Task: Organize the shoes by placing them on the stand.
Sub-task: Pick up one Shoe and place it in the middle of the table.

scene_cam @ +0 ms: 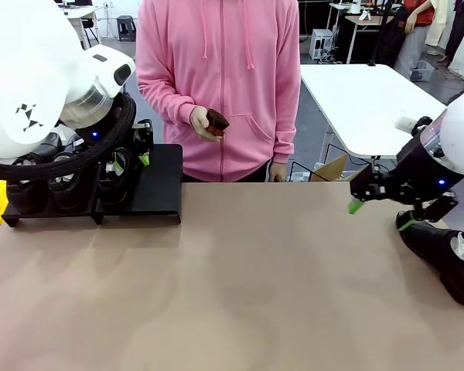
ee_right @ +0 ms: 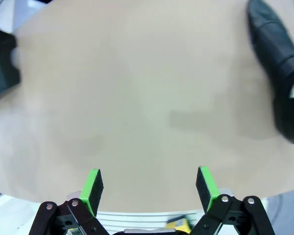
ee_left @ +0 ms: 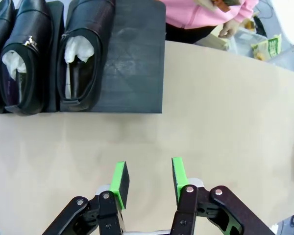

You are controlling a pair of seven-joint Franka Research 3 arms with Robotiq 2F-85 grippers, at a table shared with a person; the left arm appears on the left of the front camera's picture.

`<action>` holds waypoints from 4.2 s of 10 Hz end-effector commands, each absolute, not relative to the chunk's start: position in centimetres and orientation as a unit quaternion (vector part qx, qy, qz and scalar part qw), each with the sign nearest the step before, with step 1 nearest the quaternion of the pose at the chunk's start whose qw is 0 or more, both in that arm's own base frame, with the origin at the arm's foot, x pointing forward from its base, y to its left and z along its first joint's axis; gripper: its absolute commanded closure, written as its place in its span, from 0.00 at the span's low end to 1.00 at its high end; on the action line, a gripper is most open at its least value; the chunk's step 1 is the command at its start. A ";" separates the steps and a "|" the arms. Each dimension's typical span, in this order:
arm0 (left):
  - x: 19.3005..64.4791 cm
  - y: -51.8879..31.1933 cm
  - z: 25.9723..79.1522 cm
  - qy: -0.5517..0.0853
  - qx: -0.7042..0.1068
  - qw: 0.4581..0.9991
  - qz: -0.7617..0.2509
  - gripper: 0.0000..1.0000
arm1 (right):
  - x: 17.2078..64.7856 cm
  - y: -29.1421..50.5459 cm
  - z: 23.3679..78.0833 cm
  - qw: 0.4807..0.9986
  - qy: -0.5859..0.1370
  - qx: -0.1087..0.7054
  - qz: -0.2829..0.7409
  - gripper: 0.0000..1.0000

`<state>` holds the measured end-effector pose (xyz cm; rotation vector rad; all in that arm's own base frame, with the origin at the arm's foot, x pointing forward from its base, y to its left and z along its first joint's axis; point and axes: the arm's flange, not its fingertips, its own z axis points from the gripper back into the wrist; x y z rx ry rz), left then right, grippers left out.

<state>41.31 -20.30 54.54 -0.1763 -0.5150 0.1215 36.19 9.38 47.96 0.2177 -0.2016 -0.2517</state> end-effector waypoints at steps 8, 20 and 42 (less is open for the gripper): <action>41.3 -20.0 54.8 -0.260 -0.091 0.960 0.056 0.52 | 38.1 -2.9 45.2 0.985 -0.079 -0.023 -0.152 0.00; 41.3 -20.0 54.8 -0.260 -0.091 0.960 0.056 0.52 | 42.3 -3.3 38.2 0.997 -0.036 -0.071 0.003 0.00; 41.3 -20.0 54.8 -0.260 -0.091 0.960 0.056 0.52 | 40.7 -4.9 36.2 0.999 -0.018 -0.002 -0.033 1.00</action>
